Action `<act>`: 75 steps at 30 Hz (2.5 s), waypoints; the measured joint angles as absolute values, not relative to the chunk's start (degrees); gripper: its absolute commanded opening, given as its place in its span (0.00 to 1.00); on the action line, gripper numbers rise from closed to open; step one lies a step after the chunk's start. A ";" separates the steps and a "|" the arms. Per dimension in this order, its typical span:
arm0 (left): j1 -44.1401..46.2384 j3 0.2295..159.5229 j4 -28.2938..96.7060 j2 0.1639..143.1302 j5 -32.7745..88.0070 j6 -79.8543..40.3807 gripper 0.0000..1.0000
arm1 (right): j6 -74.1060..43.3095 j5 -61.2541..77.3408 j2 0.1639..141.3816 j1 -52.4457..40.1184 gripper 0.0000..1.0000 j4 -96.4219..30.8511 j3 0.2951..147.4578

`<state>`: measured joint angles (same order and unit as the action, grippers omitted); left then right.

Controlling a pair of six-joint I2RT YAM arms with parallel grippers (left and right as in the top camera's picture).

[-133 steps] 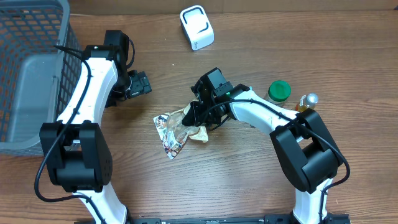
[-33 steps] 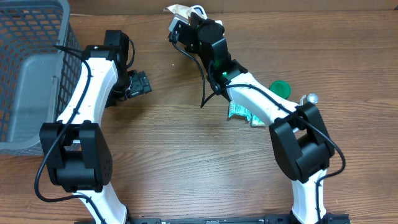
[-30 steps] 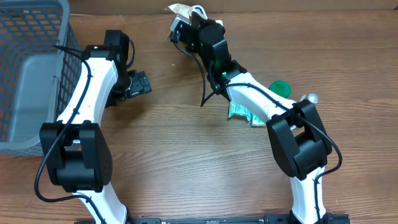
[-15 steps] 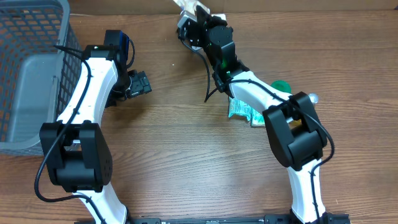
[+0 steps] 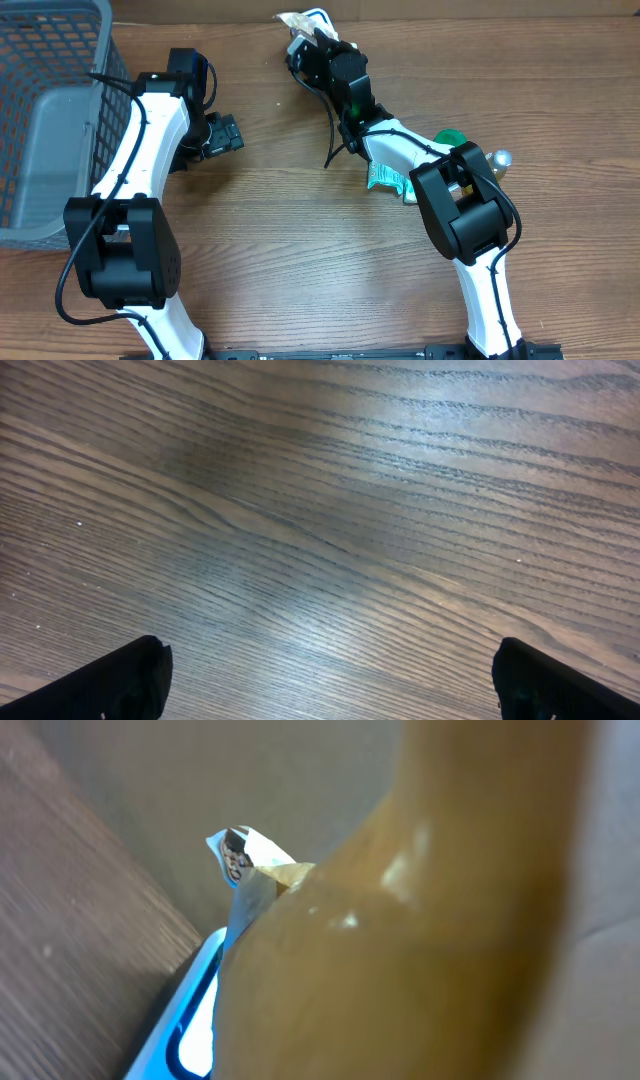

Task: Scan the item barcode
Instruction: 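Hold the snack bag against the scanner window with the right gripper, then lower the snack bag and set it on the table center with the right gripper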

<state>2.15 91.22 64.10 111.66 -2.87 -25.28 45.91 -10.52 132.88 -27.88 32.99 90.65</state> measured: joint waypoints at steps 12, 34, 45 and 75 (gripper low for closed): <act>2.15 91.22 64.10 111.66 -2.87 -25.28 1.00 | 25.43 -11.03 122.43 -27.88 0.04 16.08 90.63; 2.15 91.24 64.07 111.66 -2.90 -25.28 1.00 | -11.18 11.70 107.87 -26.02 0.05 -45.54 88.55; 2.15 91.24 64.07 111.66 -2.87 -25.28 1.00 | -13.30 13.32 107.87 -26.02 0.05 -45.89 85.67; 2.26 91.24 64.07 111.66 -2.87 -25.28 1.00 | -19.51 6.70 112.22 -26.02 1.00 -48.80 85.56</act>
